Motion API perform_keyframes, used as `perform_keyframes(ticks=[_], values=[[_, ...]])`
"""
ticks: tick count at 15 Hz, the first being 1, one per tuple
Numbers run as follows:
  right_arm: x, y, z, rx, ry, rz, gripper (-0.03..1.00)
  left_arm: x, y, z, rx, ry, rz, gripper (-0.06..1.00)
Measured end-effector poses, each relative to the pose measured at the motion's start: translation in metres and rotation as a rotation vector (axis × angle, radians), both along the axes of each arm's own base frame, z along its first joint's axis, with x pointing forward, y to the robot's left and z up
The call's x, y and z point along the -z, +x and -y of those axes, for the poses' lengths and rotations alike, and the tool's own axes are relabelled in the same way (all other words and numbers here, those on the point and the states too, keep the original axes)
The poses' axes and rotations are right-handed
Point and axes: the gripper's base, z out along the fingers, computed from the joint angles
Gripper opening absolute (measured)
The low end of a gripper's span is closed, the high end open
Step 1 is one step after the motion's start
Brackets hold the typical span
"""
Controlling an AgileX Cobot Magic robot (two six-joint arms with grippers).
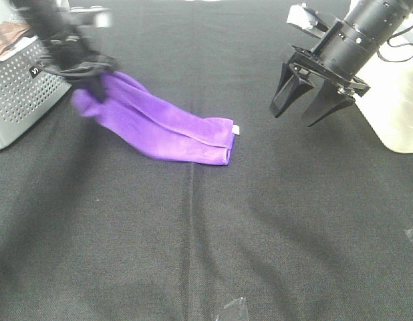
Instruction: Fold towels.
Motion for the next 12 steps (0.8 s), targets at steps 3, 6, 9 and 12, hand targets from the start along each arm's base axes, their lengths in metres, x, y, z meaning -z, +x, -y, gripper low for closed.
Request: perform_keyframes(ticks=[3, 6, 9, 12], values=[[0.000, 0.000, 0.000, 0.000, 0.001, 0.000, 0.69, 0.012, -0.013, 0.049, 0.110, 0.005, -0.019, 0.03], [0.000, 0.000, 0.000, 0.001, 0.002, 0.000, 0.69, 0.030, -0.016, 0.081, 0.121, 0.002, -0.043, 0.03], [0.000, 0.000, 0.000, 0.001, 0.003, 0.000, 0.69, 0.033, -0.015, 0.107, 0.094, -0.043, -0.035, 0.19], [-0.006, -0.001, 0.000, 0.002, 0.005, 0.013, 0.69, 0.030, -0.015, 0.120, 0.045, -0.142, -0.042, 0.63]])
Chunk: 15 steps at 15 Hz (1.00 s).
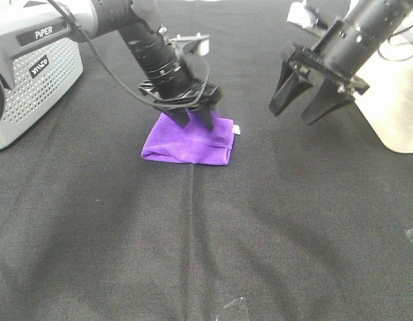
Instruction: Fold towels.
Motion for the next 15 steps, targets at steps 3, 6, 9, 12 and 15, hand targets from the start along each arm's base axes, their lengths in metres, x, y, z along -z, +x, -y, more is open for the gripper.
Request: perform_keyframes(ticks=[3, 6, 9, 12, 15], values=[[-0.026, -0.007, 0.001, -0.001, 0.008, 0.064, 0.69, -0.006, 0.001, 0.012, -0.015, -0.153, 0.000, 0.71], [-0.046, -0.013, 0.002, -0.001, 0.014, 0.112, 0.69, -0.011, 0.000, 0.016, 0.031, -0.213, 0.023, 0.72], [-0.055, -0.017, 0.002, -0.001, 0.017, 0.135, 0.69, -0.046, 0.011, -0.014, 0.008, -0.161, 0.113, 0.72], [-0.056, -0.017, 0.002, 0.000, 0.020, 0.136, 0.69, -0.057, 0.019, -0.048, -0.048, -0.130, 0.085, 0.72], [-0.056, -0.017, 0.002, 0.001, 0.025, 0.135, 0.69, -0.024, 0.022, -0.039, -0.042, -0.202, -0.011, 0.72]])
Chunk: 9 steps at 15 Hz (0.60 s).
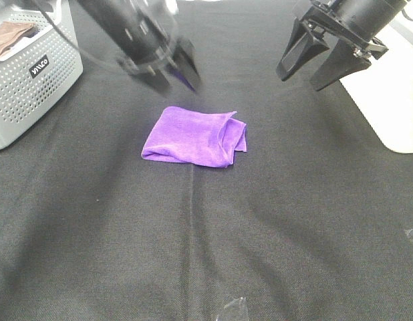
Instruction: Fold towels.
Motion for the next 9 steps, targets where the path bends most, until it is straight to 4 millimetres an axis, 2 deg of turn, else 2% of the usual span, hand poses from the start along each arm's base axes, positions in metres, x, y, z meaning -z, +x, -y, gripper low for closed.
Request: perform_keyframes(ticks=[2, 4, 5, 7, 9], values=[[0.000, 0.000, 0.000, 0.000, 0.000, 0.000, 0.69, 0.022, -0.001, 0.012, 0.028, -0.080, -0.049, 0.72], [0.000, 0.000, 0.000, 0.000, 0.000, 0.000, 0.69, 0.022, -0.002, 0.016, 0.056, -0.116, -0.046, 0.72], [0.000, 0.000, 0.000, 0.003, 0.000, -0.002, 0.69, 0.017, -0.002, 0.015, 0.062, -0.106, -0.031, 0.72], [-0.006, -0.003, 0.003, 0.026, -0.029, 0.006, 0.69, 0.002, -0.002, 0.002, 0.031, 0.048, 0.023, 0.72], [-0.023, -0.011, 0.011, 0.063, -0.092, 0.043, 0.69, -0.029, -0.001, -0.017, -0.056, 0.236, 0.110, 0.72]])
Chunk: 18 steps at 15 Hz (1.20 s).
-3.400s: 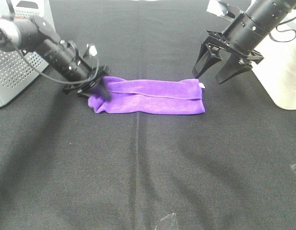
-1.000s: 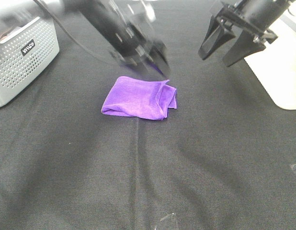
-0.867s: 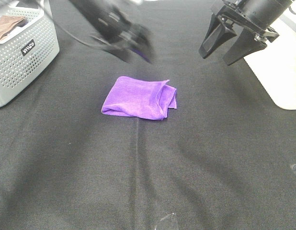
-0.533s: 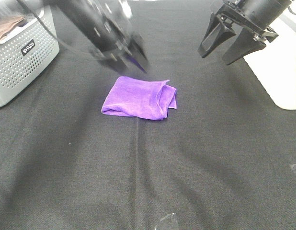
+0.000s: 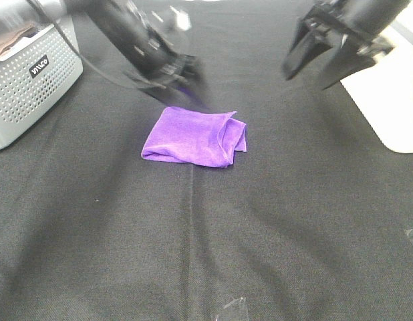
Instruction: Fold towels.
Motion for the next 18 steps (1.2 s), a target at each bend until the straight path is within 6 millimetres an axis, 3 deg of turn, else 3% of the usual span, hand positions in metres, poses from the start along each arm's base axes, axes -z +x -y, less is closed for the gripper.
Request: perform_keyframes(ticks=[3, 5, 8, 10, 12, 14, 18], values=[[-0.040, -0.021, 0.013, 0.079, -0.080, 0.099, 0.69, -0.065, -0.012, -0.045, -0.158, 0.108, 0.109, 0.72], [-0.068, -0.040, 0.021, 0.127, -0.115, 0.175, 0.69, -0.101, -0.035, -0.092, -0.243, 0.127, 0.119, 0.72], [-0.098, -0.063, 0.028, 0.156, -0.134, 0.267, 0.69, -0.143, -0.100, -0.185, -0.433, 0.161, 0.110, 0.72], [-0.108, -0.078, 0.030, 0.158, -0.134, 0.299, 0.69, -0.161, -0.160, -0.227, -0.543, 0.180, 0.113, 0.72], [-0.109, -0.111, 0.035, 0.160, -0.133, 0.307, 0.69, -0.175, -0.222, -0.239, -0.610, 0.185, 0.146, 0.72], [-0.112, -0.164, 0.043, 0.166, -0.132, 0.347, 0.69, -0.183, -0.286, -0.234, -0.625, 0.193, 0.214, 0.72], [-0.084, -0.270, 0.059, 0.214, -0.114, 0.426, 0.69, -0.164, -0.379, -0.210, -0.602, 0.186, 0.321, 0.72]])
